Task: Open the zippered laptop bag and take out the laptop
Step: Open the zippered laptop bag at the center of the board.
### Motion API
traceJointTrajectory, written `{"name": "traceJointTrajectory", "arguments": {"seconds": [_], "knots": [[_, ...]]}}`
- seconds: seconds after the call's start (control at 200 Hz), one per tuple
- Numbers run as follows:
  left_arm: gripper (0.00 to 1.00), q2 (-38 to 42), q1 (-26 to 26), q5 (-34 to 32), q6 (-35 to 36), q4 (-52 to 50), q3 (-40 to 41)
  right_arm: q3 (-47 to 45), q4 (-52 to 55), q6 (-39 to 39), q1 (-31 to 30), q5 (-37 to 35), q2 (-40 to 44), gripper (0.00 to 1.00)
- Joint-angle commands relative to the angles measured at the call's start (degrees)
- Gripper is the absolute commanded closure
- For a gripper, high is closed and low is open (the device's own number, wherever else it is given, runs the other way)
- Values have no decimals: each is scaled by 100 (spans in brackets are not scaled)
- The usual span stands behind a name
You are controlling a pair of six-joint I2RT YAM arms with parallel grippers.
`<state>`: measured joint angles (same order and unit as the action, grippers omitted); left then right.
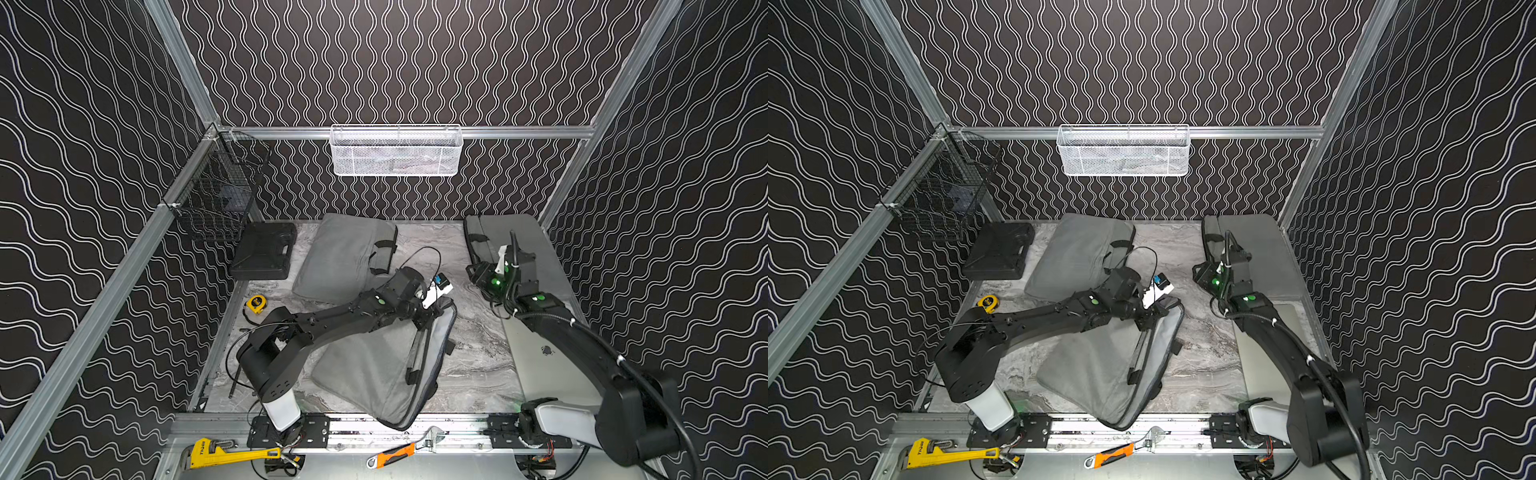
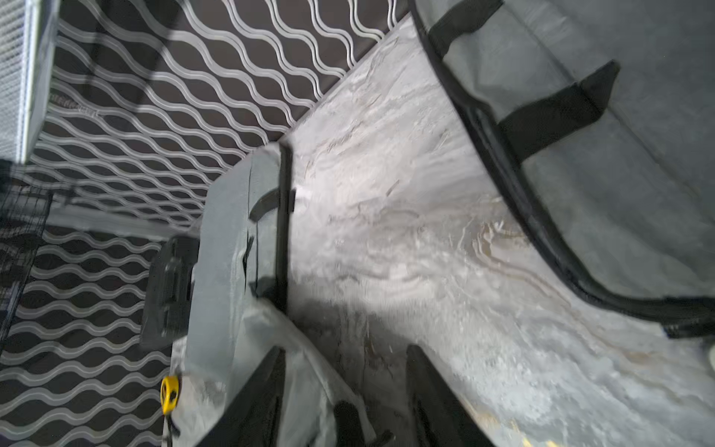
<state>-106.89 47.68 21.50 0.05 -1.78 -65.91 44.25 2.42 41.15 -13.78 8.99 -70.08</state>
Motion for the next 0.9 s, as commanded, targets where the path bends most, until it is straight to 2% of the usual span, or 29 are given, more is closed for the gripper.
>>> {"name": "traceJointTrajectory", "arguments": {"seconds": [0.0,0.065,0.14,0.335,0.576,0.711,0.896], "knots": [[100,96,-203,584,46,-204,-265,-668,-219,202,-29,718,418,51],[100,106,-363,806,82,-487,-451,-1163,-530,560,-137,939,720,53],[100,102,-539,1017,68,-742,-653,-1515,-594,839,-398,829,1009,53],[100,223,-774,1295,-360,-581,-750,-1568,-436,1034,-1419,271,1292,57],[100,345,-872,1401,-1009,-68,-638,-1637,-1681,1450,-2134,699,167,58],[100,371,-883,1415,-1170,4,-669,-1217,-1605,1364,-2445,862,-574,56],[100,441,-884,1379,-1407,233,-601,-1024,-1553,1500,-2612,692,-849,46]]}}
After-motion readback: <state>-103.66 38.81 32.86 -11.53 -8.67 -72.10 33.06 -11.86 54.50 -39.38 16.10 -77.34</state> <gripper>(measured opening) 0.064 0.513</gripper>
